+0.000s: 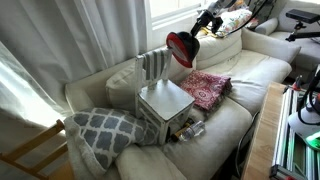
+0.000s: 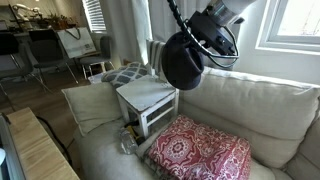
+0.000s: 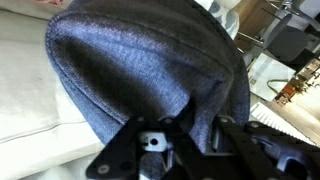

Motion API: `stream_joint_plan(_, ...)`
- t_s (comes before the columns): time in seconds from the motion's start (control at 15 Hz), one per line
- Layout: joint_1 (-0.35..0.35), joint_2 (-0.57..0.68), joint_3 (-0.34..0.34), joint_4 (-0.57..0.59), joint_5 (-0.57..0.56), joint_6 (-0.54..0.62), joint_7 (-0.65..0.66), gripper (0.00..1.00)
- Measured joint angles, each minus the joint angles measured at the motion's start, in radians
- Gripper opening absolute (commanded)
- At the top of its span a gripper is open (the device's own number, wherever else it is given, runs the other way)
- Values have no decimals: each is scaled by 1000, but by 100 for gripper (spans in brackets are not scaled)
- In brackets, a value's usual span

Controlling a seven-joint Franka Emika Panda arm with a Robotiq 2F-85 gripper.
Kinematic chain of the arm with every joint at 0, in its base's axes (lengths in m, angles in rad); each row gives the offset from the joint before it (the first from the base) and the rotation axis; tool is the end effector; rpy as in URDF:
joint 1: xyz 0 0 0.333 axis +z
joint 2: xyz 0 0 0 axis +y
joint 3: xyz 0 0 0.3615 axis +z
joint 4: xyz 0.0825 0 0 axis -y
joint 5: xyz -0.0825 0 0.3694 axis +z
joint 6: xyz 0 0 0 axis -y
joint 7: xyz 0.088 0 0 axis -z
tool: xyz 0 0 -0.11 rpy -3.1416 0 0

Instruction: Pick up both the black and red hat and hang them on the right corner of the backrest of the chair, pick up the black hat and put it on the seat of the chair

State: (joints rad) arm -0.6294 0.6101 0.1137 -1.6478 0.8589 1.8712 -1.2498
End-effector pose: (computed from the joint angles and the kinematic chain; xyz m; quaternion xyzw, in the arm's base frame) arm 0.6077 -0.2891 0.3036 -0.8914 -0.1285 -0.1956 0.3881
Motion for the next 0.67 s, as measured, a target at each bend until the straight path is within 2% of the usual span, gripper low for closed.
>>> stream_joint_plan(0.2,36,0,-29,-10,43,-32,-27,3)
stream_joint_plan(0.6,165,18,-88,-21,100,-7,-29,3)
stream_joint_plan(0.67,180,20,-96,-23,103,-4,-29,37)
